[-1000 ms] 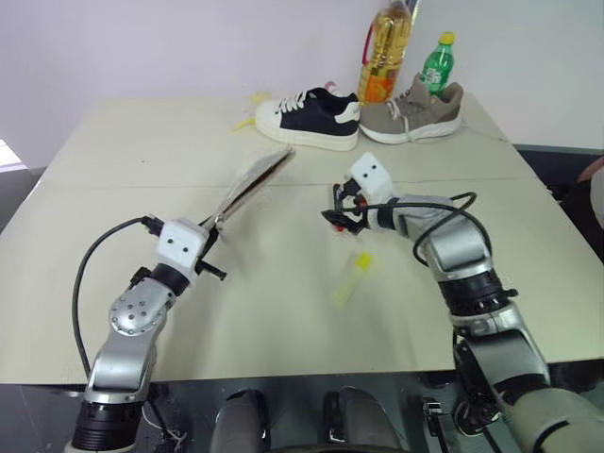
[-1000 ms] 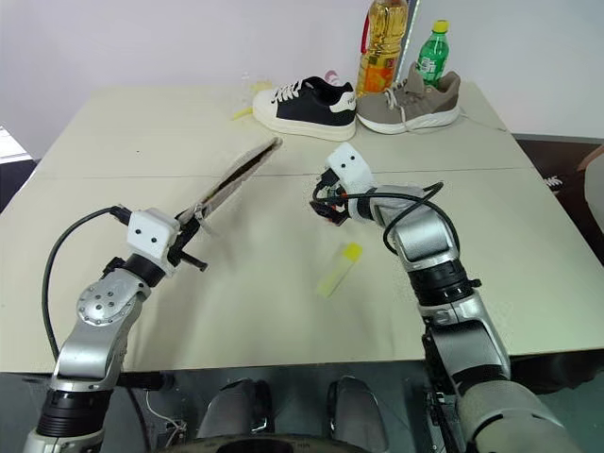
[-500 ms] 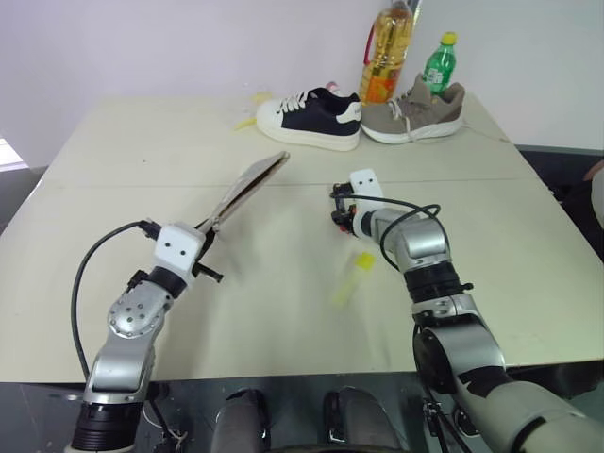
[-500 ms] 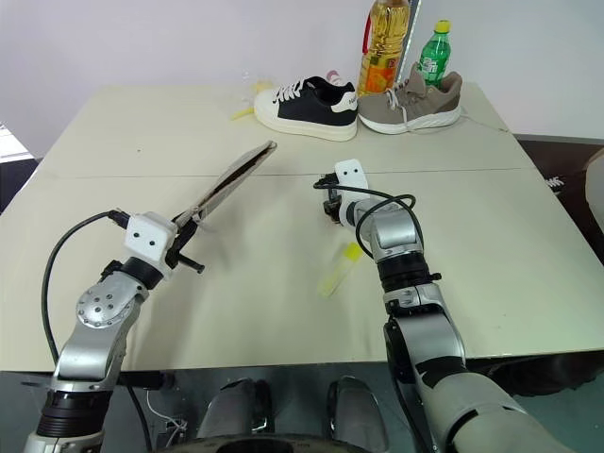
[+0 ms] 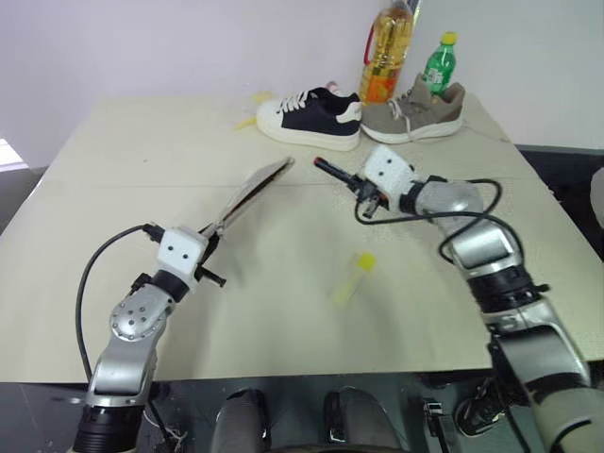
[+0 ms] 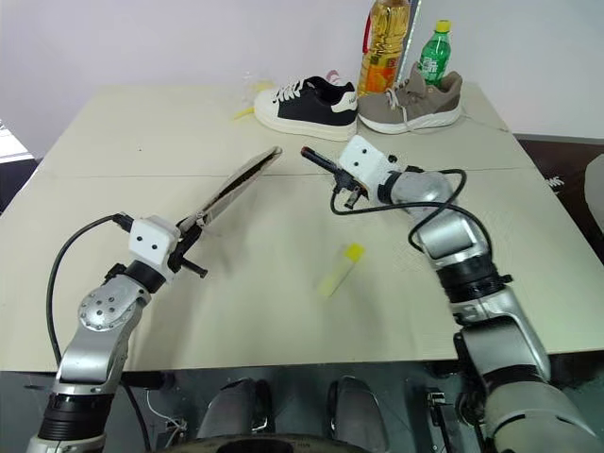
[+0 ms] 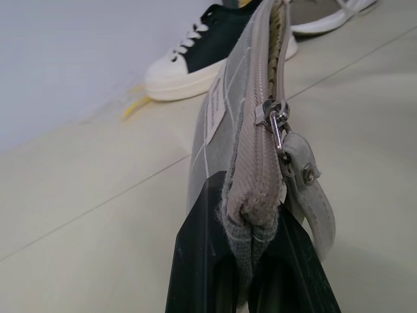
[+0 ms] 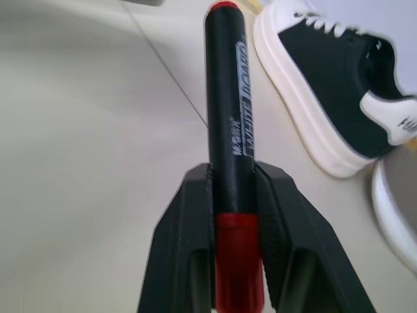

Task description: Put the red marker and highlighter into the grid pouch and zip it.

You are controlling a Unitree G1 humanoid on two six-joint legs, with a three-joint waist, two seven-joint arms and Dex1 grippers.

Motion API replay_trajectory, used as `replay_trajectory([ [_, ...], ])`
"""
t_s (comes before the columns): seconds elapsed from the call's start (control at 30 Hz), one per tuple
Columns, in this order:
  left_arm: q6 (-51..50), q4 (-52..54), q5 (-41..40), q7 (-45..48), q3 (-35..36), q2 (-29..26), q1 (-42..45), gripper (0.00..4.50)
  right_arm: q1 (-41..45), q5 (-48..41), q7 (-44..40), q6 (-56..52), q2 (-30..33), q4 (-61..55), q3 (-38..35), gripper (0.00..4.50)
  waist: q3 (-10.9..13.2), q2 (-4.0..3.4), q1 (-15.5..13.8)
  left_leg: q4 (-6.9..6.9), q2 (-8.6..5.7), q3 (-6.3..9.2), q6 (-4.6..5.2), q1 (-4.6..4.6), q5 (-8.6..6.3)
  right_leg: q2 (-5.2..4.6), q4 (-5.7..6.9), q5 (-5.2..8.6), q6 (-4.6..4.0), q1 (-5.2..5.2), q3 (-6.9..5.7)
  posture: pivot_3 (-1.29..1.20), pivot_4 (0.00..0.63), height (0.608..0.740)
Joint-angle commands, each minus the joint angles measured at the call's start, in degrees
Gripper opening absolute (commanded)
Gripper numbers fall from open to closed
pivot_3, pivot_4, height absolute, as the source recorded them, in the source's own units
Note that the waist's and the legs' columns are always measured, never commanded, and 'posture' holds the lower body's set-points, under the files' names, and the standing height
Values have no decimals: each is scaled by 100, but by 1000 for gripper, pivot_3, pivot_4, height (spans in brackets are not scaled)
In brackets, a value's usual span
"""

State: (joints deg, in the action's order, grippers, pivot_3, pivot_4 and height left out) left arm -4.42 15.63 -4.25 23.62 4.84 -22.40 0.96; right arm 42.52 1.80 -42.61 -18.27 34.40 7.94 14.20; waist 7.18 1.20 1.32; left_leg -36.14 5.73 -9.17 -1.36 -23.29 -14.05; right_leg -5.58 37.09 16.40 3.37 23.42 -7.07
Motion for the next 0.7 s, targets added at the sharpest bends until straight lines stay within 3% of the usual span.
replay_trajectory([
  [0.03,121,142,-117,101,-6,-34,90,0,63,-28,-258,415,46,-346,-80,340,1,-1,1,0,1,0,0,0,0,1,1,0,0,0,0,0,150,705],
  [0.7,105,232,-72,287,-166,-63,100,0,180,677,-401,910,-107,-283,222,340,1,-1,-45,-3,0,-1,-1,-1,1,-2,1,0,-1,-1,0,0,150,705],
])
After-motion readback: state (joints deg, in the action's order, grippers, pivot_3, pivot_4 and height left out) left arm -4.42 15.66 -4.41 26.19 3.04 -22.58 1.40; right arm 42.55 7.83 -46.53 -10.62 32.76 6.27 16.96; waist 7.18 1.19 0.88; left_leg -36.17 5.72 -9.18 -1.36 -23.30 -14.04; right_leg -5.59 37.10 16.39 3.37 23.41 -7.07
